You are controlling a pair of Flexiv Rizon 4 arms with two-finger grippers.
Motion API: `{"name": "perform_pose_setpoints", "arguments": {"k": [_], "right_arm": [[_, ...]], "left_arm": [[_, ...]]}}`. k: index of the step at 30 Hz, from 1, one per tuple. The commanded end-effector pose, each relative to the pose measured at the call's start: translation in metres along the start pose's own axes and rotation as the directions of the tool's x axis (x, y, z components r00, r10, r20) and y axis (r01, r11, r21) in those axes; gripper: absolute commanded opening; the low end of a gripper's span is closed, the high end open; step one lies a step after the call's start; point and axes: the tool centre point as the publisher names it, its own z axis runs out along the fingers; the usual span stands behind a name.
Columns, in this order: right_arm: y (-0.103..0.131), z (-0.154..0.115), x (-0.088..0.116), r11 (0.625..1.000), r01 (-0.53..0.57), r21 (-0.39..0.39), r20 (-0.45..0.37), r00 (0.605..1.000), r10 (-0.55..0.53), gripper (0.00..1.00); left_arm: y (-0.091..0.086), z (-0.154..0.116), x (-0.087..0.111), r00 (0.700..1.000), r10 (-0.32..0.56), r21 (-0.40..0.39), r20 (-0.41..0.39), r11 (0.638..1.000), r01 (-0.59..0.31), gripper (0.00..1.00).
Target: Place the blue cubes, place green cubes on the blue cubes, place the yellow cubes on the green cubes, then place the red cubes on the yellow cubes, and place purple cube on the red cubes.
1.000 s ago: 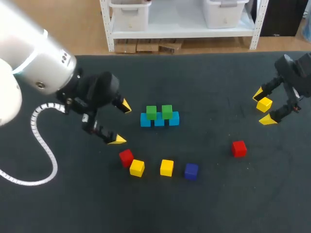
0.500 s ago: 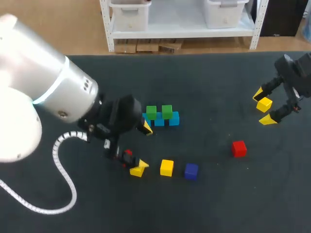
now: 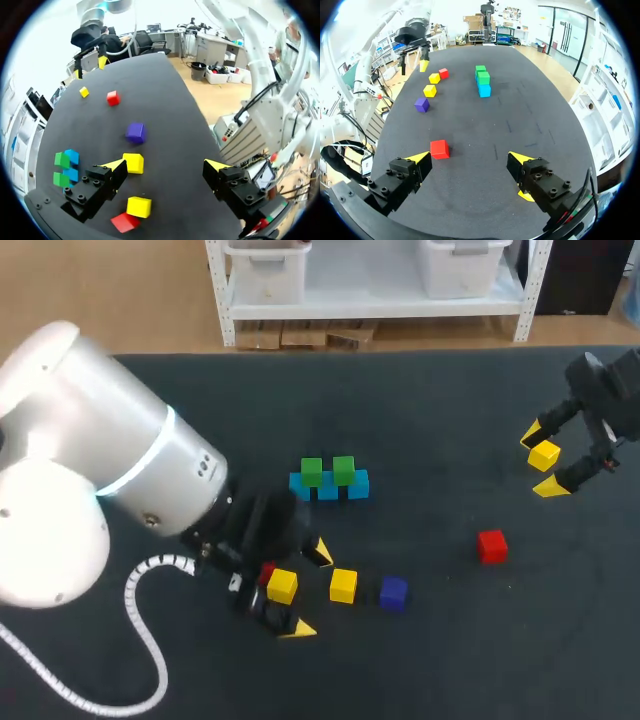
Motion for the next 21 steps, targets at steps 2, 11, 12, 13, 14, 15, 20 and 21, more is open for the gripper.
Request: {"name": "perform_pose_setpoints", "arguments": {"k": [2, 11, 12, 13, 14, 15, 20, 21], "right_arm": [[0.001, 0.0, 0.0, 1.0, 0.001, 0.001, 0.002, 1.0, -0.001, 1.0], [0.001, 0.0, 0.0, 1.0, 0.001, 0.001, 0.002, 1.0, -0.001, 1.0], [0.001, 0.0, 0.0, 1.0, 0.001, 0.001, 0.002, 1.0, -0.001, 1.0], [0.001, 0.0, 0.0, 1.0, 0.001, 0.001, 0.002, 1.0, -0.001, 1.0], [0.001, 0.0, 0.0, 1.0, 0.001, 0.001, 0.002, 1.0, -0.001, 1.0], [0.001, 0.0, 0.0, 1.0, 0.001, 0.001, 0.002, 1.0, -0.001, 1.0], [0.001, 0.0, 0.0, 1.0, 0.001, 0.001, 0.002, 1.0, -0.001, 1.0], [0.001, 0.0, 0.0, 1.0, 0.001, 0.001, 0.002, 1.0, -0.001, 1.0]], "left_arm": [[0.029, 0.009, 0.008, 0.999, -0.001, 0.051, -0.037, 0.999, 0.003, 1.0], [0.042, 0.024, 0.01, 0.999, 0.002, 0.049, -0.042, 0.999, 0.0, 1.0], [0.042, 0.027, 0.009, 0.999, 0.009, 0.051, -0.048, 0.999, -0.006, 1.0], [0.042, 0.029, 0.01, 0.998, 0.008, 0.056, -0.055, 0.998, -0.005, 1.0], [0.042, 0.031, 0.011, 0.998, 0.01, 0.063, -0.056, 0.998, -0.006, 1.0], [0.041, 0.033, 0.012, 0.998, 0.019, 0.069, -0.059, 0.998, -0.015, 1.0], [0.044, 0.037, 0.016, 0.996, 0.026, 0.086, -0.08, 0.996, -0.019, 1.0], [0.045, 0.038, 0.016, 0.997, 0.027, 0.086, -0.079, 0.996, -0.02, 1.0]]}}
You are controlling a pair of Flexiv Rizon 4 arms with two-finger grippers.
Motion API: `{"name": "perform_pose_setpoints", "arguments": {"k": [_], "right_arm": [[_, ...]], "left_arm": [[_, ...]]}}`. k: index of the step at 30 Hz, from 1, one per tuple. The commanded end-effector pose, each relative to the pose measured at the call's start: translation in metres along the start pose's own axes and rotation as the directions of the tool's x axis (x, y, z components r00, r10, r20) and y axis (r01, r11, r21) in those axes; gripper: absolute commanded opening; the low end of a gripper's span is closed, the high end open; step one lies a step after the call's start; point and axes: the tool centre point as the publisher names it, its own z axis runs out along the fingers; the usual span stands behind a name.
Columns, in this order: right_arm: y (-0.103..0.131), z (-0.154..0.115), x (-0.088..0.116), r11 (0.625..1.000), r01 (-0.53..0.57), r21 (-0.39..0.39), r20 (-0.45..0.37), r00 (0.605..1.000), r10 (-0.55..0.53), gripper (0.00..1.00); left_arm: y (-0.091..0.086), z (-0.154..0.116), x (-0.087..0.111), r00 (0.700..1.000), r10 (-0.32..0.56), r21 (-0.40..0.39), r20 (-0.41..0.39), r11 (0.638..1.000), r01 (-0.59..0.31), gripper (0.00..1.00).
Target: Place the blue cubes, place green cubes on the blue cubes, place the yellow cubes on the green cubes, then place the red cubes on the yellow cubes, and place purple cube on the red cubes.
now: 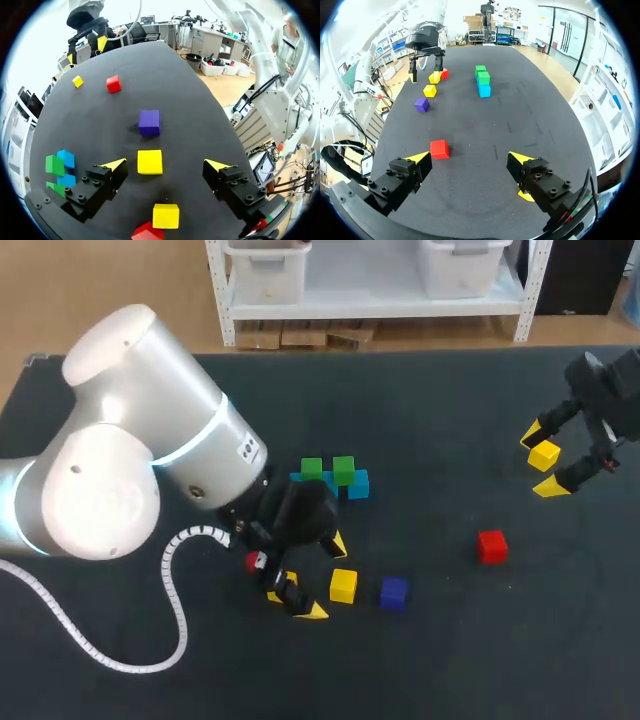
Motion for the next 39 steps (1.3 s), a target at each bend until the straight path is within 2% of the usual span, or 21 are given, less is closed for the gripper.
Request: {"name": "perform_pose_setpoints", "arguments": {"k": [1, 15, 35, 37, 39], "right_arm": [[0.001, 0.0, 0.0, 1.0, 0.001, 0.001, 0.002, 1.0, -0.001, 1.0], [0.001, 0.0, 0.0, 1.0, 0.001, 0.001, 0.002, 1.0, -0.001, 1.0], [0.001, 0.0, 0.0, 1.0, 0.001, 0.001, 0.002, 1.0, -0.001, 1.0], [0.001, 0.0, 0.0, 1.0, 0.001, 0.001, 0.002, 1.0, -0.001, 1.0], [0.001, 0.0, 0.0, 1.0, 0.001, 0.001, 0.002, 1.0, -0.001, 1.0]], "left_arm": [[0.009, 0.004, 0.0, 1.0, 0.002, 0.012, -0.014, 1.0, -0.002, 1.0], [0.018, 0.016, 0.001, 0.997, -0.02, 0.026, -0.076, 0.999, 0.022, 1.0], [0.025, 0.023, 0.004, 0.994, -0.044, 0.016, -0.098, 0.999, 0.046, 0.99], [0.025, 0.023, 0.003, 0.994, -0.044, 0.014, -0.098, 0.999, 0.046, 0.85], [0.025, 0.024, 0.003, 0.994, -0.043, 0.014, -0.1, 0.999, 0.045, 0.55]]}}
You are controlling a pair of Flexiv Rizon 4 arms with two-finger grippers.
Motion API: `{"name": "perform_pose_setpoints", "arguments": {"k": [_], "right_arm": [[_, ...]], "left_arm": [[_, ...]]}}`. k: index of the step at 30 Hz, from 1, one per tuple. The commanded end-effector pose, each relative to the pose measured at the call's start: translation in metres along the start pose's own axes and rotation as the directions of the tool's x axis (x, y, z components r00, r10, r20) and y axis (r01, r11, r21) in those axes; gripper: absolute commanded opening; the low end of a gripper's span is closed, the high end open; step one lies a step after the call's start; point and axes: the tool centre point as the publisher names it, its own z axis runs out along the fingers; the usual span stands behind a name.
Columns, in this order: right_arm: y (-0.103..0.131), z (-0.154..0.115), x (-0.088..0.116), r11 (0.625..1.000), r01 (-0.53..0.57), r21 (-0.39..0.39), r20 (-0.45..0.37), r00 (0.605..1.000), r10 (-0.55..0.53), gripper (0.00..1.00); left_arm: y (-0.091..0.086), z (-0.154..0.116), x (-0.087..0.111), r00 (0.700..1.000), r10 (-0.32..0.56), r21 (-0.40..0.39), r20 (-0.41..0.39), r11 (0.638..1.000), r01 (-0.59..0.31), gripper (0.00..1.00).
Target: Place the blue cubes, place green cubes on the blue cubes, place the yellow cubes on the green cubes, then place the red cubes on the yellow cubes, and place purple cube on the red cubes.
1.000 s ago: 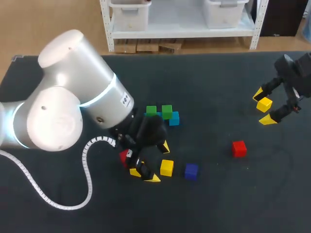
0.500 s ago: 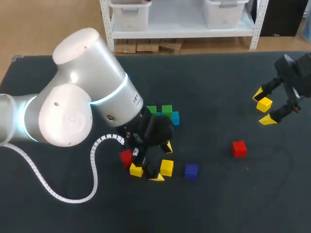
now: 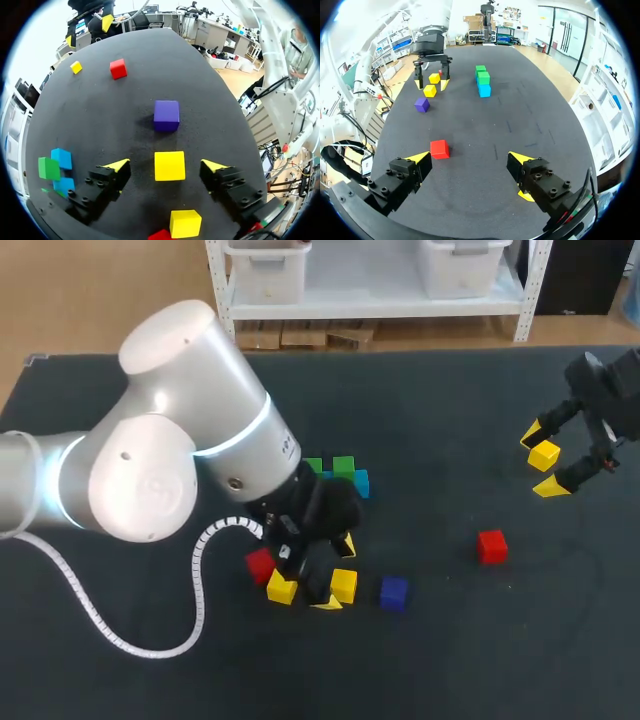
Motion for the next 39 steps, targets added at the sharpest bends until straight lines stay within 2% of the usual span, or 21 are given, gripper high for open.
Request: {"name": "perform_pose_setpoints", "arguments": {"k": [1, 3, 5, 7, 8, 15, 23, 25, 31, 32, 37, 39], "right_arm": [[0.001, 0.0, 0.0, 1.0, 0.001, 0.001, 0.002, 1.0, -0.001, 1.0], [0.001, 0.0, 0.0, 1.0, 0.001, 0.001, 0.002, 1.0, -0.001, 1.0], [0.001, 0.0, 0.0, 1.0, 0.001, 0.001, 0.002, 1.0, -0.001, 1.0], [0.001, 0.0, 0.0, 1.0, 0.001, 0.001, 0.002, 1.0, -0.001, 1.0], [0.001, 0.0, 0.0, 1.0, 0.001, 0.001, 0.002, 1.0, -0.001, 1.0], [0.001, 0.0, 0.0, 1.0, 0.001, 0.001, 0.002, 1.0, -0.001, 1.0], [0.001, 0.0, 0.0, 1.0, 0.001, 0.001, 0.002, 1.0, -0.001, 1.0], [0.001, 0.0, 0.0, 1.0, 0.001, 0.001, 0.002, 1.0, -0.001, 1.0], [0.001, 0.0, 0.0, 1.0, 0.001, 0.001, 0.002, 1.0, -0.001, 1.0], [0.001, 0.0, 0.0, 1.0, 0.001, 0.001, 0.002, 1.0, -0.001, 1.0], [0.001, 0.0, 0.0, 1.0, 0.001, 0.001, 0.002, 1.0, -0.001, 1.0], [0.001, 0.0, 0.0, 1.0, 0.001, 0.001, 0.002, 1.0, -0.001, 1.0]], "left_arm": [[0.001, 0.002, -0.002, 1.0, -0.001, 0.0, -0.009, 1.0, 0.001, 0.47], [0.001, 0.002, -0.002, 1.0, -0.004, 0.0, -0.009, 1.0, 0.004, 0.42], [0.001, 0.002, -0.002, 1.0, -0.007, -0.002, -0.008, 1.0, 0.007, 0.32], [0.0, 0.002, -0.002, 1.0, -0.009, -0.003, -0.01, 1.0, 0.009, 0.07], [0.0, 0.002, -0.002, 1.0, -0.01, -0.004, -0.01, 1.0, 0.01, 0.0], [0.0, -0.008, -0.005, 1.0, -0.012, -0.028, -0.005, 1.0, 0.012, 0.0], [0.006, -0.046, -0.01, 1.0, -0.02, -0.041, -0.023, 0.999, 0.019, 0.0], [0.01, -0.059, -0.012, 1.0, -0.014, -0.066, -0.02, 0.998, 0.013, 0.0], [0.031, -0.096, -0.016, 0.999, -0.035, -0.133, 0.021, 0.99, 0.037, 0.0], [0.035, -0.1, -0.017, 1.0, -0.029, -0.144, 0.004, 0.989, 0.03, 0.0], [0.059, -0.114, -0.015, 0.999, -0.026, -0.163, 0.023, 0.986, 0.03, 0.0], [0.068, -0.117, -0.013, 1.0, -0.026, -0.172, 0.006, 0.985, 0.027, 0.0]]}}
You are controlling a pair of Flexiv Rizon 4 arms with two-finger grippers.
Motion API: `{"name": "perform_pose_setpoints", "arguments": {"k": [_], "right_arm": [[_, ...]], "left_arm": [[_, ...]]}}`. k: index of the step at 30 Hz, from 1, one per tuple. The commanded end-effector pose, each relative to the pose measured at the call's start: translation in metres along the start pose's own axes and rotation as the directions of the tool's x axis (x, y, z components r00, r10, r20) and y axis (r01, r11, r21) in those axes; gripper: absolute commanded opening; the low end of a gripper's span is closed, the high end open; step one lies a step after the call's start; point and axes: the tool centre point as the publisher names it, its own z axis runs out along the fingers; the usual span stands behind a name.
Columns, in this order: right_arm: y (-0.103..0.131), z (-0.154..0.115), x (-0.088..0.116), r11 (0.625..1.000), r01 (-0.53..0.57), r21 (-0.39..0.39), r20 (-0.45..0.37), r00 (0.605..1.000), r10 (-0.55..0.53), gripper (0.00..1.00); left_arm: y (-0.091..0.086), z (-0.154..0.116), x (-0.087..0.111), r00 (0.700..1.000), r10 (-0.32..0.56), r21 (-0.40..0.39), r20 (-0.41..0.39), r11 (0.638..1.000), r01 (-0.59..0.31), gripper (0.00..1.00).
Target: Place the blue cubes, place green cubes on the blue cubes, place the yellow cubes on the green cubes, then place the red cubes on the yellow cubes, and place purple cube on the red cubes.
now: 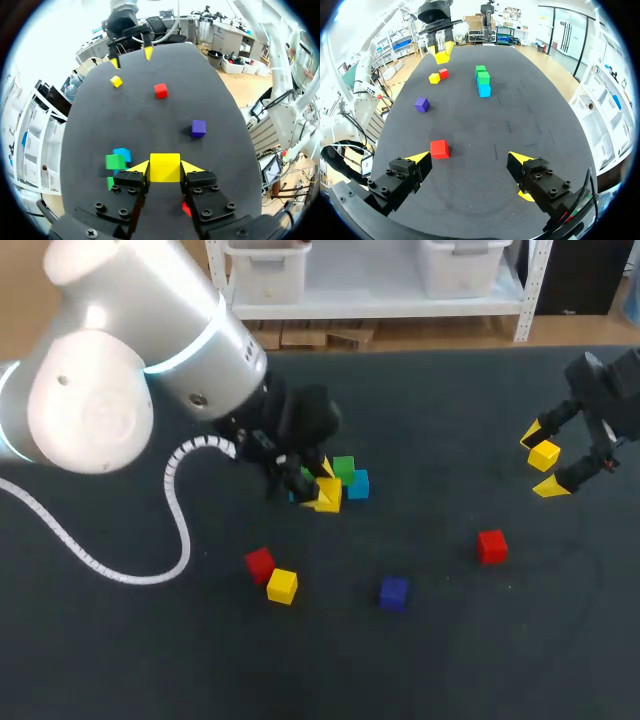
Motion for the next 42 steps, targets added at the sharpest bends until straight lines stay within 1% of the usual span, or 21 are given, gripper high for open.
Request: {"name": "perform_pose_setpoints", "arguments": {"k": [1, 7, 9, 16, 24, 26, 27, 28, 33, 42], "right_arm": [[0.001, 0.0, 0.0, 1.0, 0.001, 0.001, 0.002, 1.0, -0.001, 1.0], [0.001, 0.0, 0.0, 1.0, 0.001, 0.001, 0.002, 1.0, -0.001, 1.0], [0.001, 0.0, 0.0, 1.0, 0.001, 0.001, 0.002, 1.0, -0.001, 1.0], [0.001, 0.0, 0.0, 1.0, 0.001, 0.001, 0.002, 1.0, -0.001, 1.0], [0.001, 0.0, 0.0, 1.0, 0.001, 0.001, 0.002, 1.0, -0.001, 1.0], [0.001, 0.0, 0.0, 1.0, 0.001, 0.001, 0.002, 1.0, -0.001, 1.0], [0.001, 0.0, 0.0, 1.0, 0.001, 0.001, 0.002, 1.0, -0.001, 1.0], [0.001, 0.0, 0.0, 1.0, 0.001, 0.001, 0.002, 1.0, -0.001, 1.0], [0.001, 0.0, 0.0, 1.0, 0.001, 0.001, 0.002, 1.0, -0.001, 1.0], [0.001, 0.0, 0.0, 1.0, 0.001, 0.001, 0.002, 1.0, -0.001, 1.0]], "left_arm": [[0.021, -0.004, 0.005, 1.0, -0.006, 0.007, -0.018, 1.0, 0.006, 0.0], [0.044, 0.002, 0.012, 0.998, -0.037, -0.008, -0.041, 0.999, 0.036, 0.0], [0.051, 0.004, 0.014, 0.998, -0.047, -0.016, -0.038, 0.999, 0.047, 0.0], [0.07, 0.014, 0.014, 0.997, -0.06, -0.025, -0.037, 0.998, 0.059, 0.0], [0.08, 0.024, 0.017, 0.995, -0.09, -0.04, -0.035, 0.995, 0.088, 0.0], [0.082, 0.027, 0.019, 0.995, -0.1, -0.04, -0.023, 0.994, 0.099, 0.0], [0.083, 0.028, 0.019, 0.993, -0.109, -0.049, -0.042, 0.993, 0.107, 0.0], [0.084, 0.029, 0.02, 0.993, -0.12, -0.052, -0.022, 0.992, 0.119, 0.0], [0.087, 0.033, 0.021, 0.991, -0.121, -0.051, -0.057, 0.992, 0.118, 0.0], [0.093, 0.037, 0.024, 0.99, -0.126, -0.048, -0.064, 0.991, 0.123, 0.0]]}}
